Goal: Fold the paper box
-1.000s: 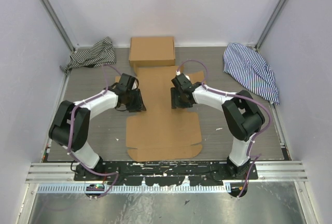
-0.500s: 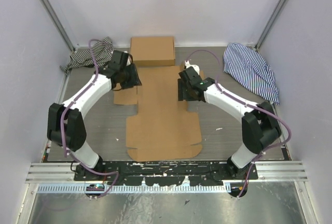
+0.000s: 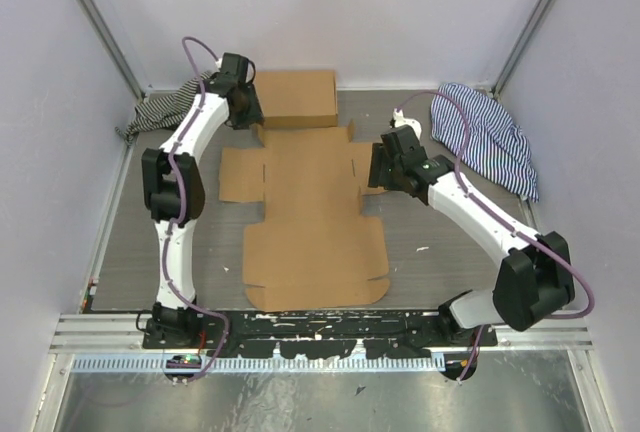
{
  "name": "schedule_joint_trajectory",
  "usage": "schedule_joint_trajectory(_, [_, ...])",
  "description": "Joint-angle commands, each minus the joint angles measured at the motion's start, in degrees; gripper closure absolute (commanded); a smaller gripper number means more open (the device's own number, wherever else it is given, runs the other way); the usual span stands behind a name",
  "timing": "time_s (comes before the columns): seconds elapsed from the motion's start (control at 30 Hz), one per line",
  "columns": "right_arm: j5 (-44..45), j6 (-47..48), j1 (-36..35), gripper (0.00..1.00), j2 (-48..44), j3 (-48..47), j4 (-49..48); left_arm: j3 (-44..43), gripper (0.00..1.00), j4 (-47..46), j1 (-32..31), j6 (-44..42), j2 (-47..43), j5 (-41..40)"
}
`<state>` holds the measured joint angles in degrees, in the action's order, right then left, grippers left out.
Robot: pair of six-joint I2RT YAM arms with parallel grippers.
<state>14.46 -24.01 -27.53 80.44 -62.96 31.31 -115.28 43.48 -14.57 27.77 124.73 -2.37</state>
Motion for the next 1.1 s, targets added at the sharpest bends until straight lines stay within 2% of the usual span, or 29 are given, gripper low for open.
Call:
schedule_joint_trajectory(0.0, [-4.5,0.6,1.6,0.32,-4.2,1.0,-3.7,-10.8,0.53,6.7,1.0,-2.1,7.3,-0.2])
schedule_joint_trajectory(0.17, [-5.9,1.1,3.6,0.32,-5.1,1.1,-3.9,-16.6,0.55,7.7,1.0,-2.7,12.2,0.8])
schedule_joint_trajectory(0.7, [-9.0,1.9,6.4,0.32,-5.4,1.7,-4.4,-16.6,0.59,4.9,1.3,-2.3,17.3,2.5])
schedule_joint_trajectory(0.77, [-9.0,1.8,6.4,0.33,-5.2,1.7,-4.3,-16.0,0.67,4.0,1.5,-2.2,17.2,3.9])
schedule_joint_trajectory(0.9, [-9.1,1.4,6.6,0.33,-4.7,1.8,-4.5,-15.2,0.99,4.0,1.5,-2.9,15.9,4.2])
schedule_joint_trajectory(1.07, [-9.6,1.0,6.7,0.33,-4.0,1.3,-5.0,-8.7,1.0,-0.2,1.5,-3.8,9.6,4.9])
